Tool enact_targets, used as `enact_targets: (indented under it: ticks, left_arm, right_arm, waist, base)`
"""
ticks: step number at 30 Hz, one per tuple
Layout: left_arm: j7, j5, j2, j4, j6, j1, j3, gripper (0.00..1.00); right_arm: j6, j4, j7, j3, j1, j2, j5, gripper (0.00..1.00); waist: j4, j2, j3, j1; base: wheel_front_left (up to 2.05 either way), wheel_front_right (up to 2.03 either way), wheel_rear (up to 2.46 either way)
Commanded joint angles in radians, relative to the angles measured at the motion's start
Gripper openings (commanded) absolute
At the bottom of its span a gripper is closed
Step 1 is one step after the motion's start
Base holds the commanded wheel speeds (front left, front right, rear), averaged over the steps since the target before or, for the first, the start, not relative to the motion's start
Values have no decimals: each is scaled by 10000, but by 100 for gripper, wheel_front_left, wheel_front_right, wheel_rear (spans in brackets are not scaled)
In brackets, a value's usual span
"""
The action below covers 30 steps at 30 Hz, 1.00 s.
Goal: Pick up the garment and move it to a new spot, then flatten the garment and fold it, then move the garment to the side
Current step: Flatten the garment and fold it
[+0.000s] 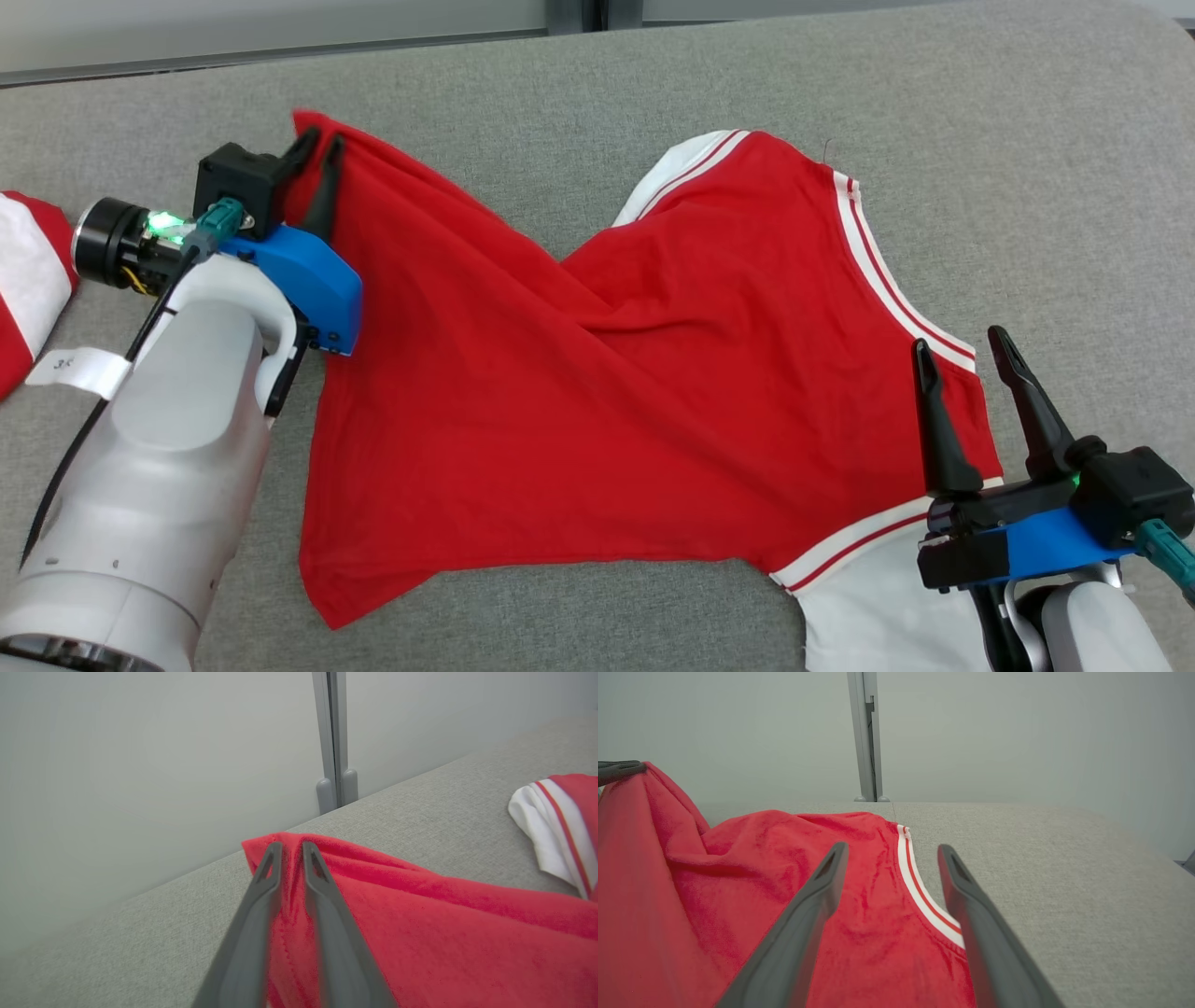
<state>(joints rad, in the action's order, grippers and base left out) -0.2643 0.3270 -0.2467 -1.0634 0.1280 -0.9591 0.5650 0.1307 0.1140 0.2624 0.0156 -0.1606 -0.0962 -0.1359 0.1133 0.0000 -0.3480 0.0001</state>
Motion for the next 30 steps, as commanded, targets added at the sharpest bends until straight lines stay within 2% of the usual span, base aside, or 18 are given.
enact_targets:
  ticks: [1, 11, 14, 22, 30]
  left_arm:
    - [0, 50, -56, 144, -62, 227, -101, 100]
    - [-2, 188, -296, 2662, -357, 1952, -1315, 100]
    - [0, 136, -291, 3707, -578, 2899, -1904, 100]
    - [-2, -313, 209, 6019, -942, 5573, -3308, 100]
    - [0, -1009, 573, 6910, -939, 7484, -4131, 100]
  right_arm:
    - [1, 39, 36, -56, -102, 47, -32, 100]
    - [1, 111, 35, -291, 249, 90, -56, 100]
    - [1, 122, 35, -343, 390, 121, -53, 100]
    - [1, 244, 35, -517, 933, 180, -24, 100]
    - [1, 421, 33, -704, 1471, 191, 52, 100]
  waist:
    - [-2, 0, 64, -1]
    - [-386, 0, 737, -1]
    - [-606, 0, 1071, -1]
    - [-1266, 0, 2113, -1]
    - [-1754, 0, 3005, -1]
  base:
    - [0, 0, 0]
    - [0, 0, 0]
    - [0, 0, 0]
    - [0, 0, 0]
    - [0, 0, 0]
